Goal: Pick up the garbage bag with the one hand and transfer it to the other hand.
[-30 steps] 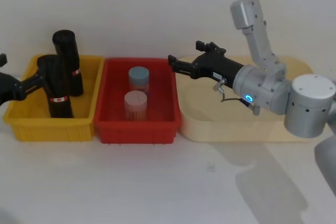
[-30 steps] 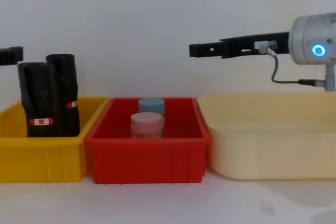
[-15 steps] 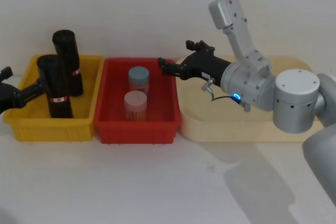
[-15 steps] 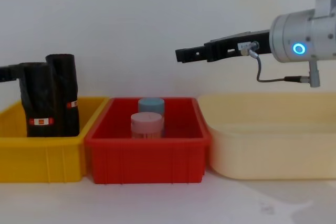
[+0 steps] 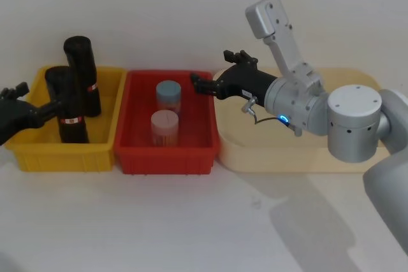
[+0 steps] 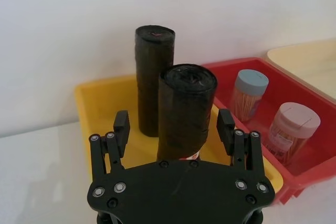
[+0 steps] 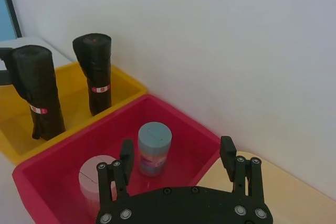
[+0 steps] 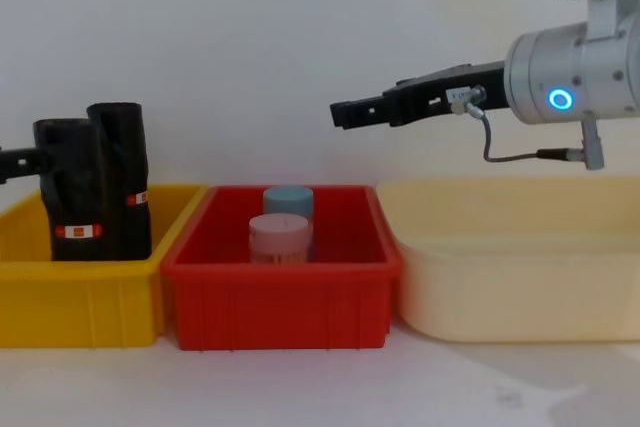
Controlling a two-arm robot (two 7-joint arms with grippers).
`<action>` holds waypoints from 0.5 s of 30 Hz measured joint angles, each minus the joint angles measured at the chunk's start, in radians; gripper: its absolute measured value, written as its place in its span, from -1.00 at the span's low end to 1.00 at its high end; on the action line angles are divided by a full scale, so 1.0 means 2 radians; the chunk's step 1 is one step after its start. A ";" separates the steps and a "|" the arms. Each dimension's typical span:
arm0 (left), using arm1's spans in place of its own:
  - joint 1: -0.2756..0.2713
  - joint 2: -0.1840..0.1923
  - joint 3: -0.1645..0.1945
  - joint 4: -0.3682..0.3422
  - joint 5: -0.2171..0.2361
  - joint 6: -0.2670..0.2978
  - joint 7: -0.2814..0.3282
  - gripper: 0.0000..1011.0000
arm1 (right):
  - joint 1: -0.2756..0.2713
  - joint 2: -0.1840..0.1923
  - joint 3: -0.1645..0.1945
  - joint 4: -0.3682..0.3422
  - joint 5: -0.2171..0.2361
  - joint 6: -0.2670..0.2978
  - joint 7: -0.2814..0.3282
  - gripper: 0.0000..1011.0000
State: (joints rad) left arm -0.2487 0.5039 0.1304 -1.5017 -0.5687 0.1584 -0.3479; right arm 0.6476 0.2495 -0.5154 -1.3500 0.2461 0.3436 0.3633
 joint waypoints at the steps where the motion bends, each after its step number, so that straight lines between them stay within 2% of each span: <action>1: -0.003 -0.001 0.002 0.003 0.000 0.000 -0.002 0.98 | 0.000 0.000 0.000 0.000 -0.001 0.000 0.000 0.98; 15: -0.067 -0.013 0.042 0.063 0.017 -0.010 -0.024 0.98 | -0.002 0.000 0.000 0.006 -0.009 -0.007 0.002 0.98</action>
State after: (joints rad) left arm -0.3824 0.4770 0.2147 -1.3747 -0.5343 0.1379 -0.3950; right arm 0.6443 0.2490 -0.5148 -1.3377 0.2280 0.3294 0.3674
